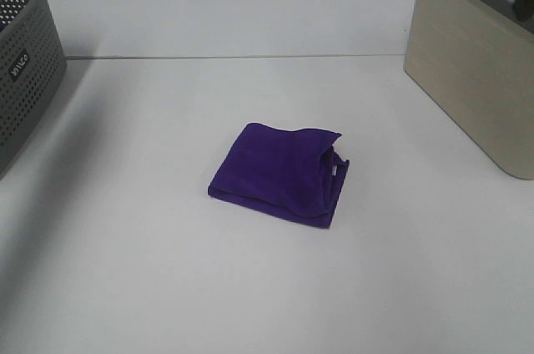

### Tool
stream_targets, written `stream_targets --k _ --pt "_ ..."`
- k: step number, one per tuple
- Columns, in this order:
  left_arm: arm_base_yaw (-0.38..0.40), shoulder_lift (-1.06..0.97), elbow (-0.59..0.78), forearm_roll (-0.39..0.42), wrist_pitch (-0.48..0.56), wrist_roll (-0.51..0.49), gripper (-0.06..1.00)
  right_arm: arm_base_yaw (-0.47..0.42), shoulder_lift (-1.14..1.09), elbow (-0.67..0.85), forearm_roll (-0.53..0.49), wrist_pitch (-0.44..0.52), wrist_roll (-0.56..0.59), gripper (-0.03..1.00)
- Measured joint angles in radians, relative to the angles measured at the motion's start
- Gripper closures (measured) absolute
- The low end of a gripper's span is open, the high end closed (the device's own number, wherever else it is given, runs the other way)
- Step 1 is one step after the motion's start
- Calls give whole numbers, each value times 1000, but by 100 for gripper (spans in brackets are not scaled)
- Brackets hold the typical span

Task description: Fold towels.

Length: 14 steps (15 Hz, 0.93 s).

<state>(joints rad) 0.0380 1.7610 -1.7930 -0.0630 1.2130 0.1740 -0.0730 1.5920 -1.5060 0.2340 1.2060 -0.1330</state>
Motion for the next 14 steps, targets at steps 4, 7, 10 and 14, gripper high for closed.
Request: stream_targets --k 4,7,10,14 --pt "176 -496 450 -16 -23 63 11 -10 -337 192 -53 5 23 10" --pt "194 -819 666 -16 -189 159 12 -10 -588 294 -53 -67 24 10" --pt "193 -1068 785 -15 -324 190 13 -10 -759 399 -53 -125 24 10" --pt "193 -1245 915 -7 -336 211 13 -10 -1015 682 -58 -395 24 12"
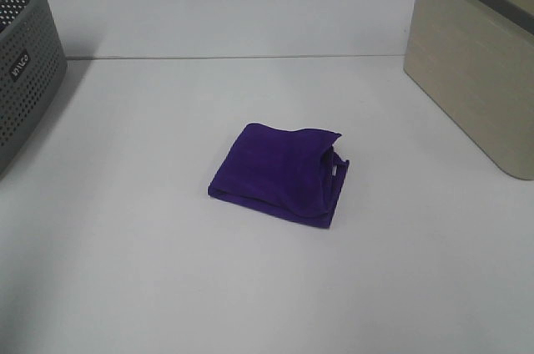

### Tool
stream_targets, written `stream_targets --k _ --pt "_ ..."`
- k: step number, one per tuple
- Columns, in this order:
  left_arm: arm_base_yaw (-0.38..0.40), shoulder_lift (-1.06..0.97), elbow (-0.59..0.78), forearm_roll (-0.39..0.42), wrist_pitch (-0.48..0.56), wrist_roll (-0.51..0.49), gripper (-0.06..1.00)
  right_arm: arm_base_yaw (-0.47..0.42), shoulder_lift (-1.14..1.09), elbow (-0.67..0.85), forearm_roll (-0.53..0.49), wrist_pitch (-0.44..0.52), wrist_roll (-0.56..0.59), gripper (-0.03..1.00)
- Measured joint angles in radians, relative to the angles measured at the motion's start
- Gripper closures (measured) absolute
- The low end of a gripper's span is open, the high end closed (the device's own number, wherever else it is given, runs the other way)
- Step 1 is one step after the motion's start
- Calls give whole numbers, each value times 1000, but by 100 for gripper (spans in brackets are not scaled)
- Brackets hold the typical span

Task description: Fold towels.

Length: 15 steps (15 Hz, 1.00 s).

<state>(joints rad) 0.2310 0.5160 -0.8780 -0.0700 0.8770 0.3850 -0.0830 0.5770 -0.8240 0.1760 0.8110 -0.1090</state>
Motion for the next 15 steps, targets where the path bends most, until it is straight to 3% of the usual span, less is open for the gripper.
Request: stream_targets --k 6,8,10,15 --pt "0 -200 185 17 183 -139 13 3 -207 101 -87 3 -64 13" --pt "0 -279 222 18 184 -153 13 68 -223 104 -92 3 -74 14" --pt "0 -381 227 5 189 -169 13 132 -269 110 -92 48 -81 14" --pt "-3 -505 227 -15 326 -175 13 133 -499 112 -107 218 -77 14"
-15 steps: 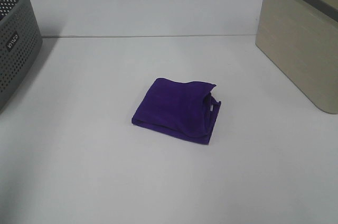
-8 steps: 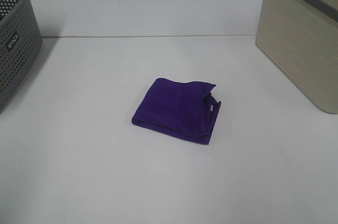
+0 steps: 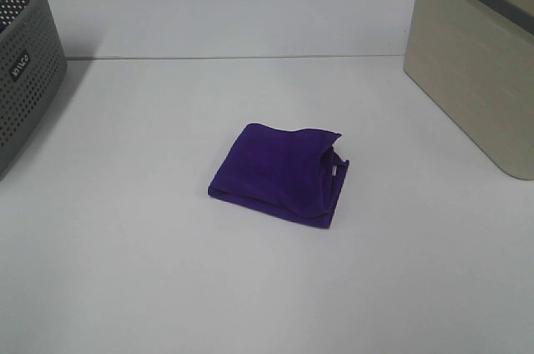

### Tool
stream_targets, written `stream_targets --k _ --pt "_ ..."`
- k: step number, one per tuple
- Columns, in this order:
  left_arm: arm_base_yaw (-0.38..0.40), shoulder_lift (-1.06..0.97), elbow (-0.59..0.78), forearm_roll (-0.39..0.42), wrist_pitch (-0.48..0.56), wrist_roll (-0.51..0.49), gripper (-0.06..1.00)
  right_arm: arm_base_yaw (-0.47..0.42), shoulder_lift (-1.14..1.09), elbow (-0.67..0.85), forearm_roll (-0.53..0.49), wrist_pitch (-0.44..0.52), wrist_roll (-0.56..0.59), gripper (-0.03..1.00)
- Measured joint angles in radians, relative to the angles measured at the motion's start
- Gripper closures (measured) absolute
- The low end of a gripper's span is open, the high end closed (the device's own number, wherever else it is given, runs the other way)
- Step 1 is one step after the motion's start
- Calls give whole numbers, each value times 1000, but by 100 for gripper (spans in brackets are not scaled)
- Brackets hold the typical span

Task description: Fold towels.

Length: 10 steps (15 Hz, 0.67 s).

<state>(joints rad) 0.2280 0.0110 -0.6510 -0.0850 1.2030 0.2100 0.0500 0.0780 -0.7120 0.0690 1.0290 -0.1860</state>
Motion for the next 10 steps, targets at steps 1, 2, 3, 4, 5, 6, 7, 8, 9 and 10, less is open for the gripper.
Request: stream_targets --k 1,2,3,4,5,6,7,8,9,10 --pt "-14 -12 0 -4 7 0 13 0 -45 6 -1 37 1 14" --pt "-38 -15 0 -4 12 0 13 0 -76 17 -2 90 2 14" --pt "-62 -17 3 -6 12 0 13 0 -84 25 -3 142 9 14" --pt "-86 -17 12 -7 14 0 13 0 -84 38 -3 174 14 14" --pt "-110 -17 25 -7 14 0 13 0 -84 47 -3 179 15 14" --pt "-124 -17 34 -7 14 0 13 0 -84 73 -3 178 15 14" --pt "-149 -17 54 -7 14 0 13 0 -84 109 -3 162 18 14" --pt "-166 -17 82 -6 13 0 13 0 -84 148 -2 131 28 14" --pt "-177 -17 98 12 -1 0 13 0 -84 190 6 64 46 14" --pt "-177 -17 100 18 -13 0 13 0 -84 195 9 47 48 14"
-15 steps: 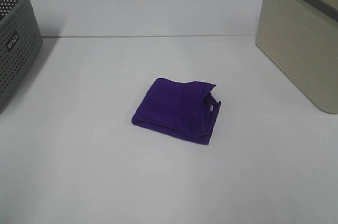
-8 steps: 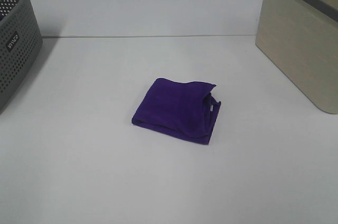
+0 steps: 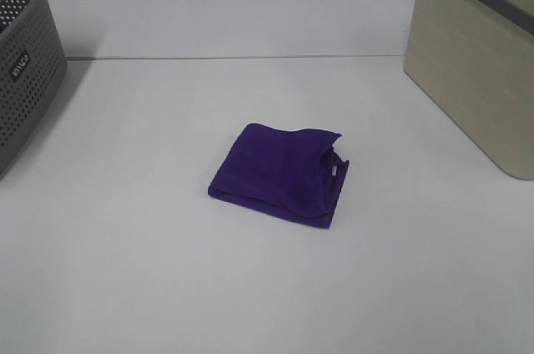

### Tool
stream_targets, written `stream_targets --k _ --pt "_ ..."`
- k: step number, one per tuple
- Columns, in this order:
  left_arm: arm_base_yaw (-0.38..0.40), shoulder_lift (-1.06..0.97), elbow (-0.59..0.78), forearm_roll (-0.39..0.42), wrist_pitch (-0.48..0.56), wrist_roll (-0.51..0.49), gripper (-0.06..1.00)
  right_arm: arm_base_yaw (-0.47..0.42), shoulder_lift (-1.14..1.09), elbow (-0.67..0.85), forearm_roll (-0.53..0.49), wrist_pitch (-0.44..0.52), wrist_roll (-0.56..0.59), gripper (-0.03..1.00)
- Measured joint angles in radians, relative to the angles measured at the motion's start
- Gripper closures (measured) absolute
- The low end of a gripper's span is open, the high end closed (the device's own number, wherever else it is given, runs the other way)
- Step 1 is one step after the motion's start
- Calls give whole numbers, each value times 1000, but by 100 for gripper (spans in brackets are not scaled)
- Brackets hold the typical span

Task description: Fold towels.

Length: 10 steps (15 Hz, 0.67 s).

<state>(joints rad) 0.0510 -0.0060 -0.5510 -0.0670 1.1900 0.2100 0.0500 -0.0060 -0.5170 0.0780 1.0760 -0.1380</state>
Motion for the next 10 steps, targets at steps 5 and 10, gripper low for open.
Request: stream_targets --k 5,10 --pt "-10 0 43 -21 -128 -5 16 0 0 14 8 -19 4 14" --pt "-10 0 43 -24 -137 -7 17 0 0 14 11 -19 4 14"
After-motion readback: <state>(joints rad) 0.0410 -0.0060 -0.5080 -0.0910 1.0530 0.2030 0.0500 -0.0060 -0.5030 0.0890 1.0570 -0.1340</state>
